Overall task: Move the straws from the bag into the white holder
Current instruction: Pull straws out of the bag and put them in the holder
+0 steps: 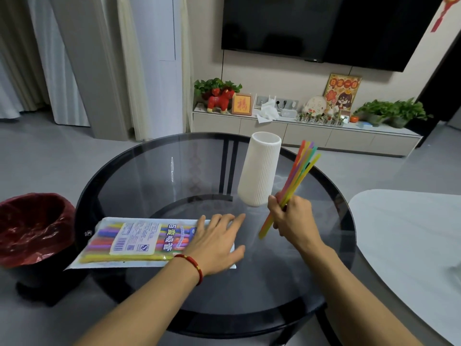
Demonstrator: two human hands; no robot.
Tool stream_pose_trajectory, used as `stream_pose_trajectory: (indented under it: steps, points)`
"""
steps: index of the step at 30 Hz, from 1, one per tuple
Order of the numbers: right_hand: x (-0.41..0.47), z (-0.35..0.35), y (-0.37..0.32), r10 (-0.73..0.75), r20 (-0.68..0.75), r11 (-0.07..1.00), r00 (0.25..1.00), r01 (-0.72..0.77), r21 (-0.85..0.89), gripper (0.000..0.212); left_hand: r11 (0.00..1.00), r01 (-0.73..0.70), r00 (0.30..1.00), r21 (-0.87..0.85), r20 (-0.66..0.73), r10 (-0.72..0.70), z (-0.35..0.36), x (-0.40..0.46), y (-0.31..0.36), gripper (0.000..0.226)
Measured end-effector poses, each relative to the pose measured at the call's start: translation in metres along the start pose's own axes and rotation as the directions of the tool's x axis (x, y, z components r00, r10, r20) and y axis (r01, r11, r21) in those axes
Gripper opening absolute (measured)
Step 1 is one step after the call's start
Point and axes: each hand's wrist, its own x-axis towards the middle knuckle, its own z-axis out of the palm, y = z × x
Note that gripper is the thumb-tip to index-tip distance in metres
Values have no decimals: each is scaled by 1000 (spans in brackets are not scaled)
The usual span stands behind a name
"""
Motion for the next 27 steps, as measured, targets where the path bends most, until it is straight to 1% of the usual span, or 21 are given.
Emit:
stream_pose_trajectory:
  steps: [2,3,5,7,9,11,12,14,15,17,20,22,24,25,27]
  points:
    - [1,-3,0,49,-14,996,999,-47,71,42,999,-17,999,-51,-33,15,0,0,3,70]
    - [2,-5,-1,65,-44,992,997,-60,114,41,996,-24,998,-84,-65,18,0,1,3,67]
    - [5,-7,-5,139,-131,958,982,-100,269,41,984,-39,988,-174,-156,12,-2,2,5,58]
    - [9,-11,-12,245,-164,858,956,-134,496,37,971,-48,962,-235,-273,-18,-5,4,5,48]
    - [19,-18,-23,305,-144,729,941,-134,671,32,964,-36,923,-265,-378,-69,-9,5,4,40]
    - [36,-28,-37,339,-140,631,930,-114,767,29,953,-10,904,-302,-410,-120,-12,4,2,37]
    - [47,-34,-44,354,-165,605,921,-91,791,28,952,2,906,-307,-403,-131,-11,3,0,38]
    - [72,-45,-59,369,-253,602,894,-22,798,27,953,13,914,-303,-383,-134,-10,2,-4,39]
    - [84,-50,-65,365,-308,634,879,7,773,25,952,16,916,-305,-377,-137,-10,1,-5,40]
    - [105,-54,-74,325,-401,733,856,39,679,25,950,25,912,-312,-381,-149,-10,0,-8,41]
    - [126,-50,-76,256,-442,847,860,20,530,29,945,32,912,-325,-378,-161,-10,-1,-9,41]
    - [136,-41,-73,237,-410,905,881,-47,422,30,949,28,914,-313,-377,-151,-9,0,-10,39]
    - [142,-32,-69,234,-346,939,908,-119,324,28,958,16,915,-287,-383,-130,-9,0,-10,38]
    - [145,-28,-66,241,-296,941,924,-149,303,28,963,11,914,-271,-388,-120,-9,0,-10,38]
    - [149,-22,-61,275,-175,920,945,-206,332,21,971,3,914,-238,-393,-100,-9,0,-9,38]
